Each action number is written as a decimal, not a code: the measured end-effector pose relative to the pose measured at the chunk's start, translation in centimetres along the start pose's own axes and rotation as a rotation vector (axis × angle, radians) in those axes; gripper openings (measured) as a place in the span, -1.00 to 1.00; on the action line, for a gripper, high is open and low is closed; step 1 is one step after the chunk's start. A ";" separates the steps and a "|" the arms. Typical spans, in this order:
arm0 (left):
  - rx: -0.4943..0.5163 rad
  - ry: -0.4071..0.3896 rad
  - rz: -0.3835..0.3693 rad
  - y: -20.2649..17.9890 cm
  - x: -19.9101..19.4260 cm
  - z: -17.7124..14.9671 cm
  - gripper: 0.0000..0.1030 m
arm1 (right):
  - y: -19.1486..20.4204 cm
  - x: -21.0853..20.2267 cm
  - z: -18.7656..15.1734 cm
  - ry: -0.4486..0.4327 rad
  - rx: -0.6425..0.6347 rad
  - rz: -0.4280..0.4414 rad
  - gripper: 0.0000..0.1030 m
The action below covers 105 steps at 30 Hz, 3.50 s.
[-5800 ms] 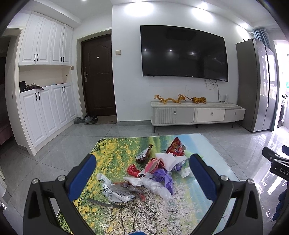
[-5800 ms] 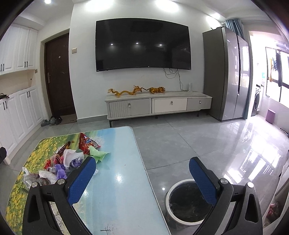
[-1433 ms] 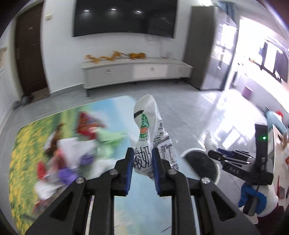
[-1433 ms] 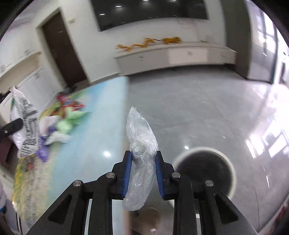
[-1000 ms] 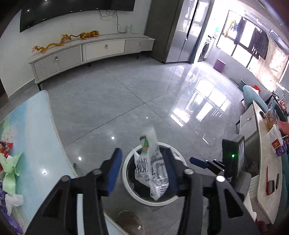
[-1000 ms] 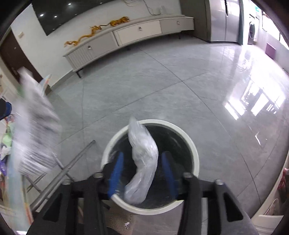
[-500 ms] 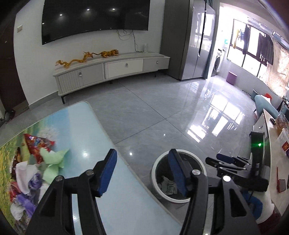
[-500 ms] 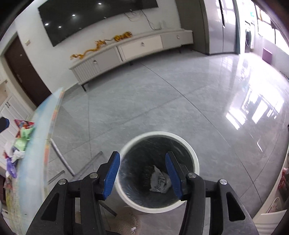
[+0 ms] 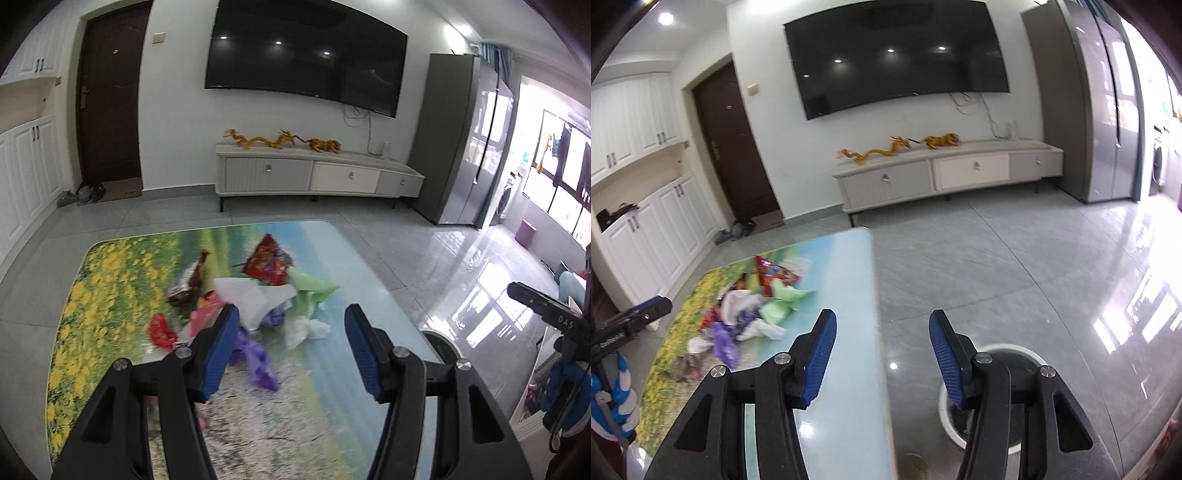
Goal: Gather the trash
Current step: 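Grasp the purple bag with the right gripper while the left grasps the white tissue, then carry the purple bag and white tissue over the bin and release both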
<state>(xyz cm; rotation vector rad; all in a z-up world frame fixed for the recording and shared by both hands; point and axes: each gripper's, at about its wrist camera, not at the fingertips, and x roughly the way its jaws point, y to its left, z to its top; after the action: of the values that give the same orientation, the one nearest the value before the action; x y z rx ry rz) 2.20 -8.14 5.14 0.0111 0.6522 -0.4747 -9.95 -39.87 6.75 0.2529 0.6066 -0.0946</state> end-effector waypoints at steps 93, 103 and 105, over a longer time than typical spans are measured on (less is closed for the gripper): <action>0.337 0.304 -0.380 -25.0 11.5 0.7 -0.91 | -14.6 8.6 -7.1 0.246 0.179 -0.139 -0.63; 0.353 0.409 -0.451 -32.7 18.5 -0.9 -0.38 | -20.7 11.3 -9.4 0.326 0.275 -0.219 -0.28; 0.339 0.405 -0.454 -33.2 19.1 -0.8 0.01 | -21.3 11.4 -9.7 0.330 0.290 -0.242 -0.02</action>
<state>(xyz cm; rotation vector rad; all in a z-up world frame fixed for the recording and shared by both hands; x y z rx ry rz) 0.75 -45.71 -2.22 0.2908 0.9703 -1.0344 -9.35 -58.03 -11.88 0.4804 0.9524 -0.3814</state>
